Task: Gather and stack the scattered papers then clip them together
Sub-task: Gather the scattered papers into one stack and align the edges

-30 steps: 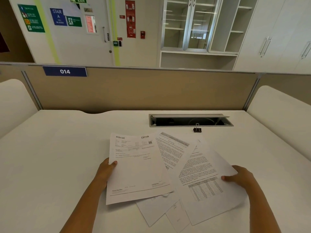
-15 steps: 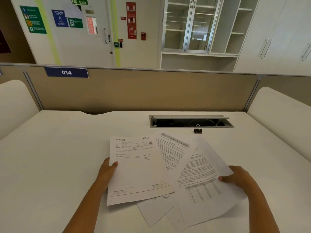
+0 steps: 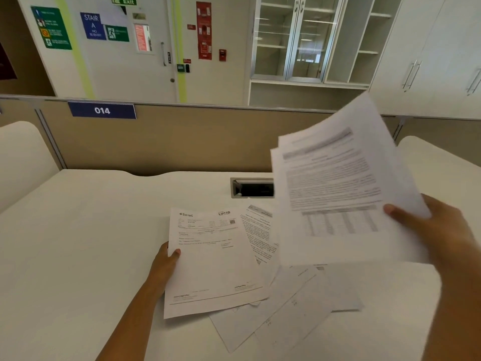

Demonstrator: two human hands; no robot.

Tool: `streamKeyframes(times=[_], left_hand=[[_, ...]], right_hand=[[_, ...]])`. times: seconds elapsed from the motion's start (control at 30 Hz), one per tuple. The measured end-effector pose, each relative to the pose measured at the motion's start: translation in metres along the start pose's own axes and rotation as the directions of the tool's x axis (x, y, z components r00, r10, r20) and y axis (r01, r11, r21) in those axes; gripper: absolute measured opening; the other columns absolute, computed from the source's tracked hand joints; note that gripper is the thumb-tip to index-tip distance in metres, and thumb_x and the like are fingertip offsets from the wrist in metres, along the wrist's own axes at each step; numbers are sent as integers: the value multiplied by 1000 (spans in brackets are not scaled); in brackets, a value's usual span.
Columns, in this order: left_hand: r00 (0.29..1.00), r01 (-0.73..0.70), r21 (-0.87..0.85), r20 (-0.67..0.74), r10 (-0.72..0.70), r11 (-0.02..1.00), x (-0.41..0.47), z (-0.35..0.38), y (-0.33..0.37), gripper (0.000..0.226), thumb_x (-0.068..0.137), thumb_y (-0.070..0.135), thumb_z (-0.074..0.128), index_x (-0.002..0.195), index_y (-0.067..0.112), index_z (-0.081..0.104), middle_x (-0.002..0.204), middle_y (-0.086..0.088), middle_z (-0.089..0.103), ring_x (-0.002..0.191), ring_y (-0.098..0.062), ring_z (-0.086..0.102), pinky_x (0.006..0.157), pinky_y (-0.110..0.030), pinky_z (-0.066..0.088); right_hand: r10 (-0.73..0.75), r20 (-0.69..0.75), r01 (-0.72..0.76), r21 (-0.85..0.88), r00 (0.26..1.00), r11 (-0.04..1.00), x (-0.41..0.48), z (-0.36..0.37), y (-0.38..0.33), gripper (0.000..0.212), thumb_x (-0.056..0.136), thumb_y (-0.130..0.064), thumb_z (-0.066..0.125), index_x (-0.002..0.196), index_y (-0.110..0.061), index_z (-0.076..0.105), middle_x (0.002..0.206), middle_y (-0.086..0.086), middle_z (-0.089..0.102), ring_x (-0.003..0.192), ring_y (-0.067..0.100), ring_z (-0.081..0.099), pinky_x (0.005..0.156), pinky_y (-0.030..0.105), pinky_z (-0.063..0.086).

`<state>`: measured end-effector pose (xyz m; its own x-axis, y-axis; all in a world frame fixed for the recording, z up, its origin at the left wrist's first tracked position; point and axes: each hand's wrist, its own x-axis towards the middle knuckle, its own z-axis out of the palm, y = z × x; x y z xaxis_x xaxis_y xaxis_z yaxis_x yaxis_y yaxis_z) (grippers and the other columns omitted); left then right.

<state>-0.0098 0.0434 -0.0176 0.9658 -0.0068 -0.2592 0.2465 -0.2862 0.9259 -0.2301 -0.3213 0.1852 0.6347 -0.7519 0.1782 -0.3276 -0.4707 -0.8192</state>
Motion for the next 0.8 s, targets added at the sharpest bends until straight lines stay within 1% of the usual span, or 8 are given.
streamKeyframes(times=[0.13, 0.23, 0.3, 0.4, 0.53, 0.67, 0.73, 0.8], left_hand=[[1000, -28, -33, 14, 28, 999, 1, -1, -5, 44, 99, 31, 34, 138, 13, 37, 138, -14, 49, 120, -35, 51, 103, -51, 40], [998, -10, -132, 55, 18, 991, 0, -1, -6, 64, 90, 61, 29, 136, 18, 43, 136, -11, 52, 116, -33, 55, 102, -51, 42], [997, 54, -201, 59, -43, 978, -5, 0, 1, 70, 90, 62, 21, 138, 16, 40, 136, -12, 50, 121, -35, 51, 103, -44, 40], [988, 150, -224, 57, -141, 963, -4, 2, 7, 78, 88, 64, 15, 142, 11, 34, 140, -18, 46, 126, -36, 46, 103, -44, 37], [994, 106, -187, 57, -97, 977, 1, 1, 3, 62, 95, 53, 23, 140, 13, 37, 139, -14, 47, 124, -34, 48, 107, -46, 36], [998, 25, -80, 53, -20, 996, 2, 0, -6, 43, 97, 28, 43, 137, 13, 40, 134, -14, 54, 111, -30, 56, 95, -43, 45], [999, 8, -55, 52, -5, 998, 0, 0, -6, 41, 96, 22, 44, 136, 11, 42, 131, -14, 55, 109, -29, 57, 91, -42, 46], [999, 5, -40, 39, -4, 999, 1, 0, -6, 41, 96, 20, 44, 136, 11, 41, 131, -13, 56, 111, -31, 57, 92, -42, 46]], right_hand=[[-14, 146, -14, 189, 989, 982, -15, 81, -3, 36, 76, -23, 75, 109, -12, 65, 104, 13, 70, 94, 31, 66, 84, 44, 53], [23, 301, -80, 181, 953, 980, -22, 150, 16, 56, 72, -34, 76, 121, -13, 57, 120, 8, 64, 104, 28, 62, 92, 45, 51], [39, 415, -122, 176, 909, 977, -35, 188, 27, 70, 72, -37, 76, 133, -17, 45, 129, 1, 55, 115, 25, 56, 99, 46, 46], [64, 517, -143, 114, 854, 983, -53, 223, 41, 71, 77, -30, 73, 137, -19, 37, 138, 8, 50, 123, 27, 50, 104, 42, 42], [26, 508, -30, -1, 861, 1000, -66, 243, 47, 69, 85, -25, 65, 143, -11, 30, 145, 9, 40, 134, 25, 39, 109, 34, 31], [-39, 520, 99, -88, 854, 991, -67, 247, 47, 43, 89, -24, 60, 128, -10, 50, 123, 10, 54, 114, 22, 54, 95, 26, 40], [-31, 460, 71, -71, 887, 995, -61, 242, 49, 40, 89, -23, 60, 126, -9, 54, 121, 11, 57, 108, 23, 57, 91, 24, 39], [57, 340, -51, -27, 939, 998, -51, 236, 53, 45, 87, -22, 62, 128, -5, 53, 124, 15, 58, 112, 26, 57, 95, 29, 40]])
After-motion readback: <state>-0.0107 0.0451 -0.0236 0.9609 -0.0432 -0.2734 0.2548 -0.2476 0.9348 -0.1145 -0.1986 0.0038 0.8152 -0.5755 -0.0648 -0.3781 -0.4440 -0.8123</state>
